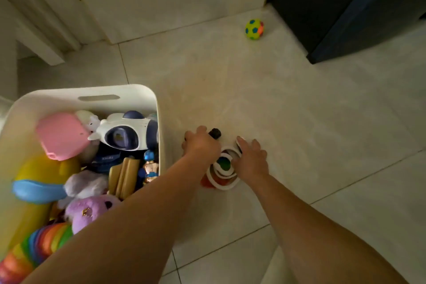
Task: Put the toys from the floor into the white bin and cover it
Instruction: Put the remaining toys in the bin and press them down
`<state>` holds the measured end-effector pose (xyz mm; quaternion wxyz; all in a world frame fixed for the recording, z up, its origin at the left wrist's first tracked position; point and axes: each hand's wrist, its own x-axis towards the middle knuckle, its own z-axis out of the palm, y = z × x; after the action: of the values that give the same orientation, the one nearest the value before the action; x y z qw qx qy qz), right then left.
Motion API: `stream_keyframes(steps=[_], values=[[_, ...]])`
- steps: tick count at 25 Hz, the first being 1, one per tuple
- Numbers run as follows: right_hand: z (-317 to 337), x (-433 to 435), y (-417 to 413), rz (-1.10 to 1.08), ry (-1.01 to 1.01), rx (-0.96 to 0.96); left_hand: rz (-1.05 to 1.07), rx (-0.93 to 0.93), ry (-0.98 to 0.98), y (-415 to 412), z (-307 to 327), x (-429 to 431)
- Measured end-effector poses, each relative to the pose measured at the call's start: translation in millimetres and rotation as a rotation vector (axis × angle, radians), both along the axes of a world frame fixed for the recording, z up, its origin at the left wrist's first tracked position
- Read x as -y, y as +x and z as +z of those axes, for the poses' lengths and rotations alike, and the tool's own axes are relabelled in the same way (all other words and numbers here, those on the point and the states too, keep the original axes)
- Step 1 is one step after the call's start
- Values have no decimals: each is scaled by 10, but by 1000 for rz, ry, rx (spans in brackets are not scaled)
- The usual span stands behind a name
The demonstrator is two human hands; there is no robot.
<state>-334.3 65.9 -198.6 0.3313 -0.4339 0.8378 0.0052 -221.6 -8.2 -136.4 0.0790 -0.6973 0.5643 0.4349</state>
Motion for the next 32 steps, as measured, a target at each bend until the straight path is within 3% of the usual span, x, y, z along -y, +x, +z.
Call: stream_keyframes(steps=[2,4,7,10,18,23,28,32], values=[[-71,53,-20,92,-20,-54,-19,146,6,-44,-214,58],[-124,101,-7,111,-66,-51,49,179,30,-25,-407,95],[-163,87,131,23,-63,72,258,67,149,54,-881,116],[-211,41,296,28,-2,66,345,39,168,116,-1176,74],[-226,29,216,-122,-126,274,228,76,179,52,-763,-14],[70,-41,28,-463,-139,640,344,-148,-9,78,-526,-60],[713,38,30,-626,-335,768,210,-371,-294,48,498,-38],[1407,169,376,-613,-489,934,116,-484,-491,483,1430,15]])
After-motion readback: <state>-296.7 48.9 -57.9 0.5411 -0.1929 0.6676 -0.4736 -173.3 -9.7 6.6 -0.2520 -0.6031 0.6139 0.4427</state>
